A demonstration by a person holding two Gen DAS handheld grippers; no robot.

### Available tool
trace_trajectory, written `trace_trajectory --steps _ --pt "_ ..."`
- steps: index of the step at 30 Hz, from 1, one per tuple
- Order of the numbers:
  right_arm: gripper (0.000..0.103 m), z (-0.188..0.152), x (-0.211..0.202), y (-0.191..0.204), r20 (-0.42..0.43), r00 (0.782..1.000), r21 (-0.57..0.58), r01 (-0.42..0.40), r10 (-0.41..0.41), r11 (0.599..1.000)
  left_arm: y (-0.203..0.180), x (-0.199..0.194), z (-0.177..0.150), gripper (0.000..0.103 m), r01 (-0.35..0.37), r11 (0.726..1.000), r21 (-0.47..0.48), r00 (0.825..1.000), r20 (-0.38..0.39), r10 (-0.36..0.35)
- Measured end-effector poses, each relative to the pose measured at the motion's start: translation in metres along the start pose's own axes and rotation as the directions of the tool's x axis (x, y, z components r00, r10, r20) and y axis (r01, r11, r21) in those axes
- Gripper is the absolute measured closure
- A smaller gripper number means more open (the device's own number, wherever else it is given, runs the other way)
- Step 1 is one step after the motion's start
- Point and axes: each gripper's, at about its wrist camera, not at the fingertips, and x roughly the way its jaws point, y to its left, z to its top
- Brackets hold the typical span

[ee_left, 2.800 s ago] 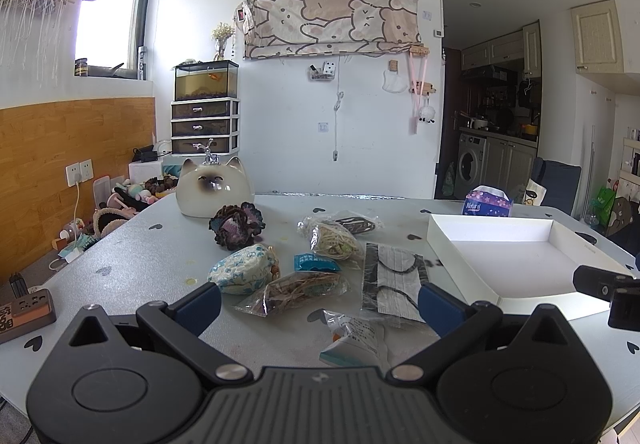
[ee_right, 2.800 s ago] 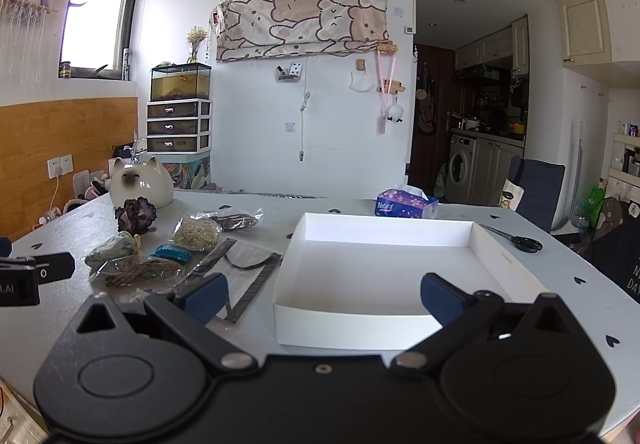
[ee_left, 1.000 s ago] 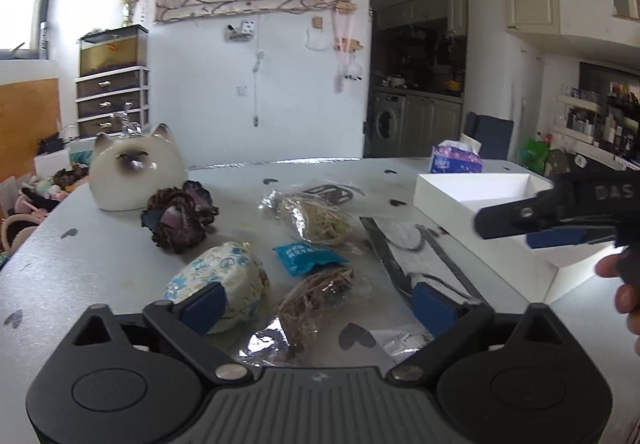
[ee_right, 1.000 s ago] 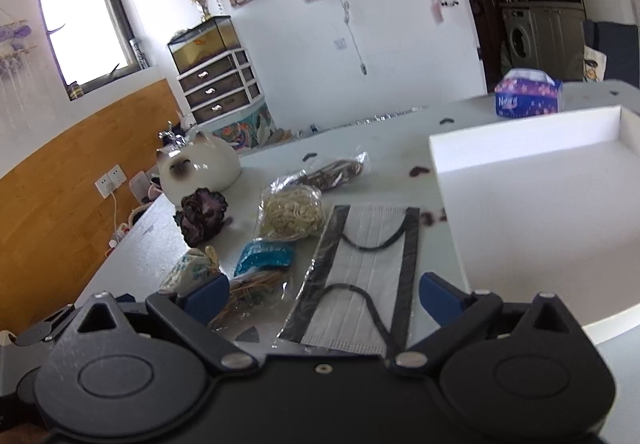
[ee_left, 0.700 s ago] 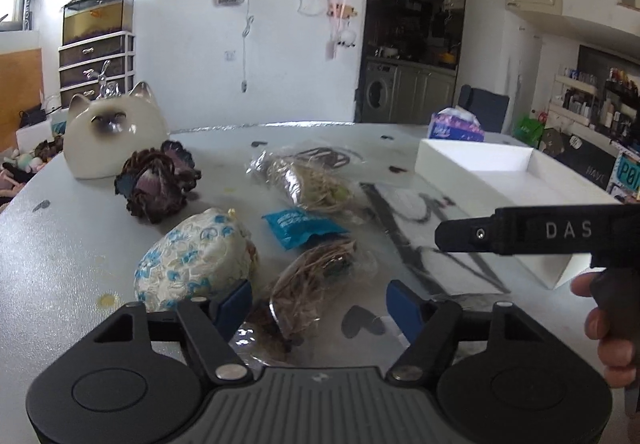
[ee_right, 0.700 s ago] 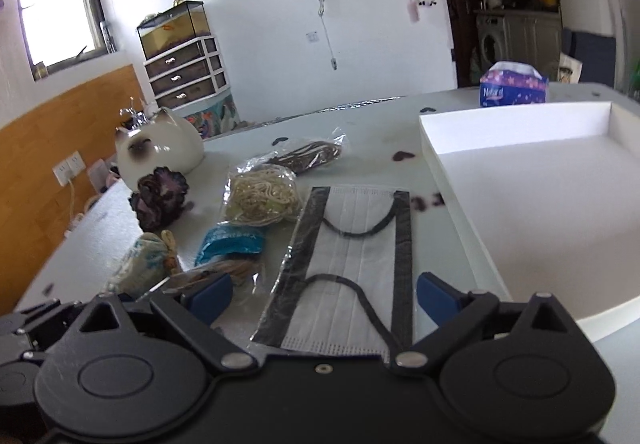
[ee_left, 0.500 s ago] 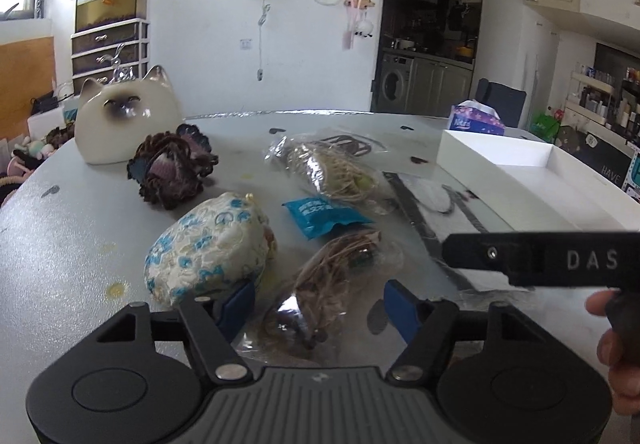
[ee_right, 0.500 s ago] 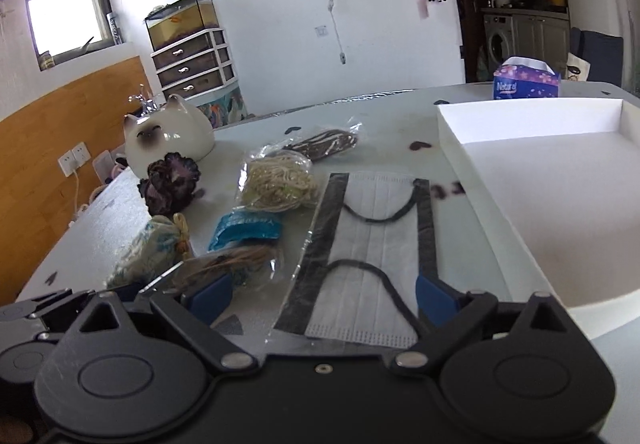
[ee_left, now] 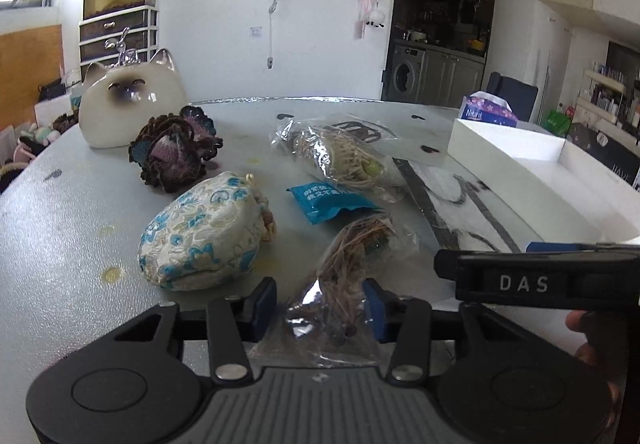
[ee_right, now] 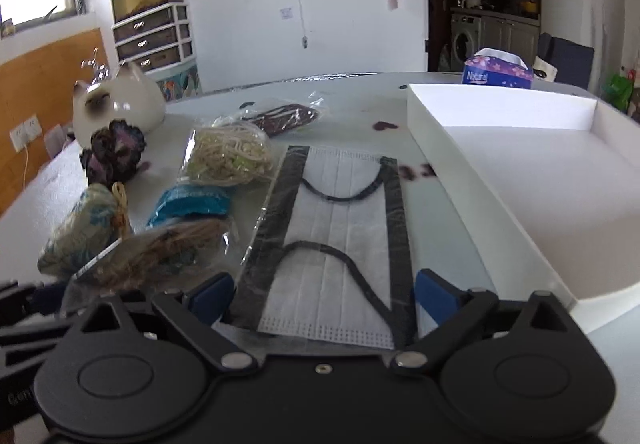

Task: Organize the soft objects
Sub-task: 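Reach the right tool to the bagged face mask and grasp it, then carry the mask with the right tool into the box while the left tool grasps brown cords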

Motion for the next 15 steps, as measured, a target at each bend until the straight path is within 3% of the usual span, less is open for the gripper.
trace_trajectory --steps 6,11,15 --pt "0.028 -0.004 -0.009 -0.01 0.012 1.0 -0.048 -0.008 0.009 0.999 0.001 0.0 -0.001 0.063 -0.001 1.0 -0.001 1.0 0.003 0.001" --pt "0.053 -0.007 -0.017 -0.027 0.031 0.997 -0.028 -0.064 0.065 0.998 0.001 0.0 0.0 0.064 -0.004 1.0 -0.006 1.0 0.004 0.004" --pt "0.06 -0.008 -0.021 -0.035 0.036 0.994 -0.014 -0.099 0.099 0.995 0.0 0.0 0.0 0.064 -0.01 1.0 0.001 1.0 0.004 0.01"
